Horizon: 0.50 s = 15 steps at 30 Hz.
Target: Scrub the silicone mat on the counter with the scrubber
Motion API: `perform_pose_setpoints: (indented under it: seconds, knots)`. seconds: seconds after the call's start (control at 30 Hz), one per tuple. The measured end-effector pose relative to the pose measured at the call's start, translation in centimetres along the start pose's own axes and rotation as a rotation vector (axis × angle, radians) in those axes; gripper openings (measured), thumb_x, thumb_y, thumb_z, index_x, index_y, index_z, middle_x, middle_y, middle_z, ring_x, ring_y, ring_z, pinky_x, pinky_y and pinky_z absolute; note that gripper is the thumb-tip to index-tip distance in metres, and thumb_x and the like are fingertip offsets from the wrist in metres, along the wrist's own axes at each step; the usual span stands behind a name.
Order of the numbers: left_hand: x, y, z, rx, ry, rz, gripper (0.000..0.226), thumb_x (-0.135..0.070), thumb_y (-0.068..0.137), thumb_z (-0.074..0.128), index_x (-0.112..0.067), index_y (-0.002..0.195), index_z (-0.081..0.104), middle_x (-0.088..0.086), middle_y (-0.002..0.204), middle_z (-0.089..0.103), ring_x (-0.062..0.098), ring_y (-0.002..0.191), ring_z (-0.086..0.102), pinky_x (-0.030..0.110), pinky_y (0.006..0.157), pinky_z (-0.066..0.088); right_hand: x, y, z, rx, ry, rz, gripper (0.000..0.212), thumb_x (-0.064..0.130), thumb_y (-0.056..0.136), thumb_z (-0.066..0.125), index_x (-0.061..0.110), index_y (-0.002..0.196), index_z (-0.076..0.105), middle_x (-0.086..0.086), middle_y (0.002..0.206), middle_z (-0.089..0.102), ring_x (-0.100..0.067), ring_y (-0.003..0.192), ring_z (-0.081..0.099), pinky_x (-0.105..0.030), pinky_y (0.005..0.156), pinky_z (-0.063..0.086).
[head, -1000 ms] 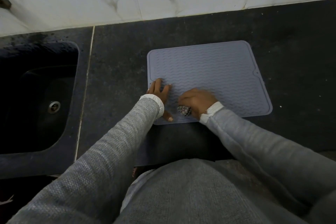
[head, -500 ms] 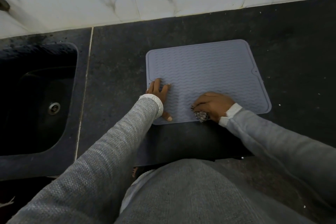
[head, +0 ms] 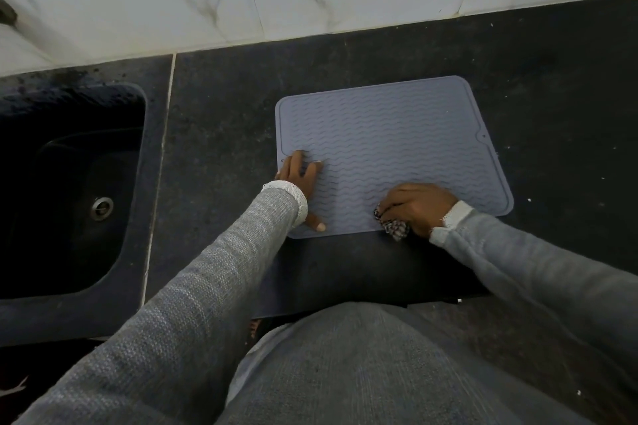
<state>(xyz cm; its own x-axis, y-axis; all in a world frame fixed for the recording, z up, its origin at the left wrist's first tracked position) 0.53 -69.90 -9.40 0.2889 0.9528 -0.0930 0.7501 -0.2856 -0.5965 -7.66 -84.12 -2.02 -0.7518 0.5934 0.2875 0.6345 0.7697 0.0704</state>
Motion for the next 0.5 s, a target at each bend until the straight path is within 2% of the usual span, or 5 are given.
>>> perform_pose_setpoints:
  seconds: [0.17, 0.27, 0.3, 0.4, 0.5]
  knots:
    - [0.2, 0.4, 0.2, 0.007, 0.019, -0.015, 0.134, -0.051, 0.051, 0.085, -0.028, 0.148, -0.005, 0.011, 0.153, -0.022, 0.034, 0.143, -0.013, 0.053, 0.115, 0.015, 1.5, 4.2, 0.5, -0.042, 0.080, 0.019, 0.030, -0.001, 0.063, 0.078, 0.004, 0.092, 0.074, -0.011, 0.098, 0.073, -0.031, 0.088, 0.068, -0.040, 0.075, 0.057]
    - [0.2, 0.4, 0.3, -0.011, 0.030, -0.022, 0.135, -0.053, 0.050, 0.085, -0.028, 0.148, -0.004, 0.011, 0.153, -0.021, 0.033, 0.143, -0.012, 0.052, 0.114, 0.016, 1.2, 5.9, 3.8, 0.142, 0.037, 0.103, 0.031, 0.011, 0.084, 0.062, 0.012, 0.114, 0.065, -0.003, 0.124, 0.063, -0.025, 0.117, 0.054, -0.041, 0.093, 0.048]
    - [0.2, 0.4, 0.3, -0.014, 0.022, -0.019, 0.135, -0.053, 0.050, 0.085, -0.028, 0.148, -0.004, 0.011, 0.153, -0.021, 0.033, 0.143, -0.013, 0.052, 0.115, 0.016, 1.2, 5.6, 3.7, 0.135, 0.046, 0.092, 0.030, 0.010, 0.082, 0.063, 0.012, 0.113, 0.067, -0.003, 0.122, 0.064, -0.025, 0.116, 0.055, -0.041, 0.092, 0.049]
    - [0.2, 0.3, 0.3, -0.014, -0.012, -0.003, 0.133, -0.050, 0.051, 0.086, -0.027, 0.148, -0.002, 0.011, 0.154, -0.020, 0.033, 0.143, -0.013, 0.053, 0.115, 0.015, -0.4, 2.5, 1.1, -0.025, 0.054, 0.072, 0.031, 0.002, 0.061, 0.080, 0.007, 0.091, 0.074, -0.009, 0.096, 0.074, -0.030, 0.088, 0.069, -0.042, 0.072, 0.058]
    - [0.2, 0.2, 0.1, -0.006, -0.004, -0.002, 0.132, -0.050, 0.053, 0.086, -0.026, 0.149, -0.001, 0.011, 0.154, -0.019, 0.034, 0.143, -0.012, 0.054, 0.115, 0.016, -3.8, -0.9, 0.6, 0.012, 0.069, 0.213, 0.034, -0.001, 0.063, 0.077, 0.007, 0.095, 0.074, -0.012, 0.098, 0.073, -0.031, 0.090, 0.069, -0.044, 0.075, 0.058]
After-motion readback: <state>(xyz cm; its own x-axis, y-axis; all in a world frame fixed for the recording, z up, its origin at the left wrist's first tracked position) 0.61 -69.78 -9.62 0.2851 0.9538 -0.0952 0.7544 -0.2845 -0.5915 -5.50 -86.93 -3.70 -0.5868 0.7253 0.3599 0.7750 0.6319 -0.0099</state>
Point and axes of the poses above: each hand's wrist, its own y-axis towards the middle knuckle, its own z-axis out of the palm, x = y × z, the point moved 10 cm from there along y, towards the middle knuckle
